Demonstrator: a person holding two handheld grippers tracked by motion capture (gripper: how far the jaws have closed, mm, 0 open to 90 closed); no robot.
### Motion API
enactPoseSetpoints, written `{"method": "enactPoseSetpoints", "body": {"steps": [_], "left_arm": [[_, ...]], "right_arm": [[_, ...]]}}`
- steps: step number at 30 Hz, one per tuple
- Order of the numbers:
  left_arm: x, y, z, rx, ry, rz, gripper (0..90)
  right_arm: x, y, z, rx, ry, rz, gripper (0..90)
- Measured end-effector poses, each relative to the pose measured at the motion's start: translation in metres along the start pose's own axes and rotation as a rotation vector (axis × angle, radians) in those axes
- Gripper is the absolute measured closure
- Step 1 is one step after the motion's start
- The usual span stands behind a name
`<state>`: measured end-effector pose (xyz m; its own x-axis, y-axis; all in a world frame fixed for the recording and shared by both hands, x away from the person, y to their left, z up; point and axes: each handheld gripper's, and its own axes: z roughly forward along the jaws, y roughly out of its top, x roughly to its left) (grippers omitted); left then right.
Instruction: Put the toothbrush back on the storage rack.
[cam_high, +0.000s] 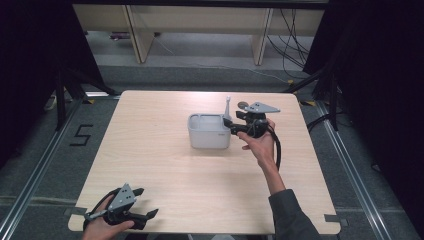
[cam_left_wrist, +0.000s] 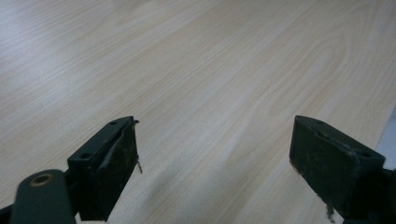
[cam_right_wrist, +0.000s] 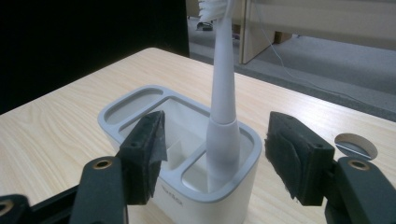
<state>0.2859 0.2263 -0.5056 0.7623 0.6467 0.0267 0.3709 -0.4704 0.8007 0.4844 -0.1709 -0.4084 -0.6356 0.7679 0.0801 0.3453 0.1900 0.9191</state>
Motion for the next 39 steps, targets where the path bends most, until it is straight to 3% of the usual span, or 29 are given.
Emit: {"method": "enactPoseSetpoints", "body": {"steps": [1, 2, 4, 6, 7, 10, 15, 16, 17, 18, 19, 20, 21, 23, 26, 28, 30, 31, 39], "left_arm": [[-0.002, 0.000, 0.000, -0.004, -0.012, -0.034, 14.7], [-0.001, 0.000, -0.001, 0.010, 0.001, -0.014, 14.7], [-0.001, 0.001, -0.001, 0.005, 0.001, -0.015, 14.7], [-0.004, 0.000, 0.001, -0.021, 0.001, -0.037, 14.7], [-0.004, 0.000, 0.000, -0.020, -0.005, -0.040, 14.7], [-0.001, 0.000, -0.001, -0.001, -0.006, -0.016, 14.7], [-0.001, 0.000, -0.001, 0.007, -0.004, -0.019, 14.7], [-0.001, 0.000, -0.001, 0.008, -0.007, -0.023, 14.7], [0.000, 0.000, -0.001, 0.008, 0.003, -0.006, 14.7], [0.001, 0.001, -0.001, 0.010, 0.003, 0.006, 14.7], [-0.001, 0.000, 0.000, -0.005, -0.008, -0.020, 14.7], [-0.003, 0.000, 0.001, -0.020, -0.005, -0.043, 14.7], [-0.002, 0.000, -0.001, 0.000, -0.006, -0.026, 14.7], [-0.003, 0.000, 0.000, -0.015, -0.004, -0.046, 14.7], [-0.003, 0.000, 0.000, -0.015, -0.004, -0.045, 14.7], [-0.002, 0.000, -0.001, 0.003, -0.005, -0.024, 14.7], [-0.003, 0.000, 0.000, -0.014, -0.004, -0.045, 14.7], [-0.003, 0.000, 0.000, -0.014, -0.003, -0.045, 14.7], [-0.002, 0.000, -0.001, -0.001, 0.002, -0.024, 14.7]], "right_arm": [[0.000, 0.000, -0.001, 0.008, 0.008, -0.004, 38.4], [0.000, 0.000, -0.002, -0.001, 0.007, -0.010, 38.0], [0.001, -0.001, -0.004, 0.003, 0.010, 0.001, 36.2], [0.001, 0.000, -0.005, 0.000, 0.002, -0.019, 34.9], [0.002, 0.000, -0.006, 0.004, 0.017, 0.004, 34.4], [0.002, 0.000, -0.008, -0.001, 0.004, -0.004, 33.2], [0.003, -0.002, -0.012, 0.022, 0.007, 0.009, 31.5], [0.003, -0.003, -0.012, 0.020, 0.002, -0.018, 31.1], [0.005, -0.003, -0.013, 0.031, 0.002, 0.004, 30.8], [0.004, -0.004, -0.012, 0.014, 0.003, -0.012, 30.4], [0.004, -0.004, -0.014, 0.022, 0.000, -0.034, 29.9], [0.007, -0.005, -0.015, 0.043, 0.009, 0.005, 29.5], [0.005, -0.005, -0.014, 0.020, 0.008, -0.039, 28.9], [0.007, -0.006, -0.016, 0.035, 0.001, -0.033, 27.4], [0.012, -0.008, -0.017, 0.040, 0.011, 0.001, 25.6], [0.011, -0.008, -0.017, 0.047, 0.020, -0.019, 24.0], [0.011, -0.008, -0.018, 0.051, 0.013, -0.026, 21.7], [0.014, -0.009, -0.018, 0.048, 0.016, 0.002, 20.7], [0.018, -0.011, -0.023, 0.081, 0.006, 0.003, 18.0]]}}
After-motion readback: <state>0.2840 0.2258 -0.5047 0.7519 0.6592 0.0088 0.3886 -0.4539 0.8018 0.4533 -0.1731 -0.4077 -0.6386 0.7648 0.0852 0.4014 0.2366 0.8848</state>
